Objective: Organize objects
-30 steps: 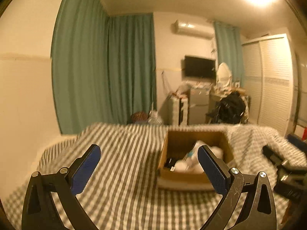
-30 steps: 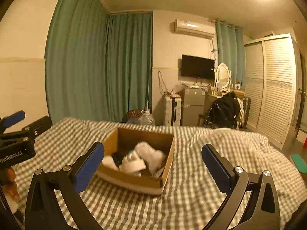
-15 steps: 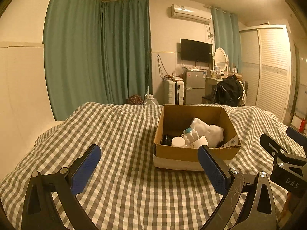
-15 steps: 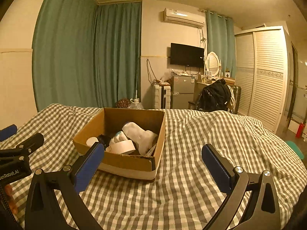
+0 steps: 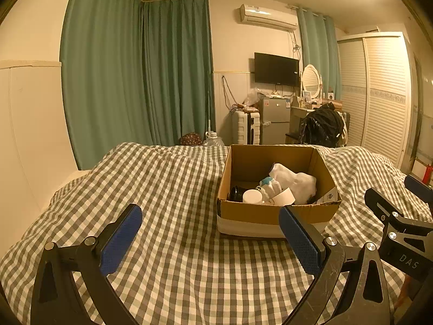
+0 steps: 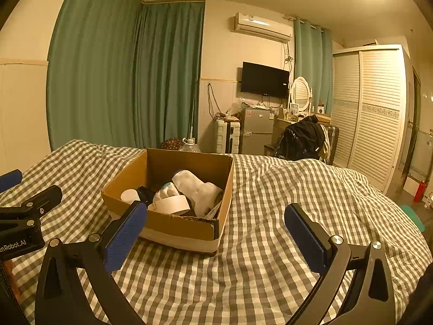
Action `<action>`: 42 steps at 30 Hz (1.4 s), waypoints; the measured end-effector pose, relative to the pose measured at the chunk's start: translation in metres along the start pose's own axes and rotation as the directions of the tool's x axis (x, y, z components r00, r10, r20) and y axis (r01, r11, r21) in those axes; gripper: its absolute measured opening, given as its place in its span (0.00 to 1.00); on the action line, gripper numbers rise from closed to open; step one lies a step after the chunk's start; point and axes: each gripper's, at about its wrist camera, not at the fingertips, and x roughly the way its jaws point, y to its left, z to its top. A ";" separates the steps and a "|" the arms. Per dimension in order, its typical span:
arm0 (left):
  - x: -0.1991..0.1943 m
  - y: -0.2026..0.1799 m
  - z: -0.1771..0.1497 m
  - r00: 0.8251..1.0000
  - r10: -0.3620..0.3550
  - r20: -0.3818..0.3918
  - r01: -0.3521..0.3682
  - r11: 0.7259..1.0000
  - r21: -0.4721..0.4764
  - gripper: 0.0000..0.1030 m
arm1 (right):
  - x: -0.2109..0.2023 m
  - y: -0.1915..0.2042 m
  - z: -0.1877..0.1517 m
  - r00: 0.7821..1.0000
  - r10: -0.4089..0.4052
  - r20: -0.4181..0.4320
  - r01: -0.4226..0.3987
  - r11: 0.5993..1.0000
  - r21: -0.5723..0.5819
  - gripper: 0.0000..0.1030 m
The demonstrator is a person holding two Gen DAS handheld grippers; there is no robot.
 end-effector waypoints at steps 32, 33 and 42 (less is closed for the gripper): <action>-0.001 0.000 -0.001 1.000 -0.004 0.000 0.004 1.000 0.009 1.00 | 0.005 0.002 -0.003 0.999 0.002 -0.033 -0.002 1.000 0.001 0.99; -0.001 -0.001 -0.001 1.000 -0.002 0.001 0.002 1.000 0.008 1.00 | 0.005 0.002 -0.004 0.999 0.001 -0.034 -0.001 1.000 0.001 0.99; -0.005 0.001 0.000 1.000 0.001 0.015 -0.001 1.000 -0.014 1.00 | 0.005 0.002 -0.003 0.999 0.002 -0.034 -0.002 1.000 0.000 0.99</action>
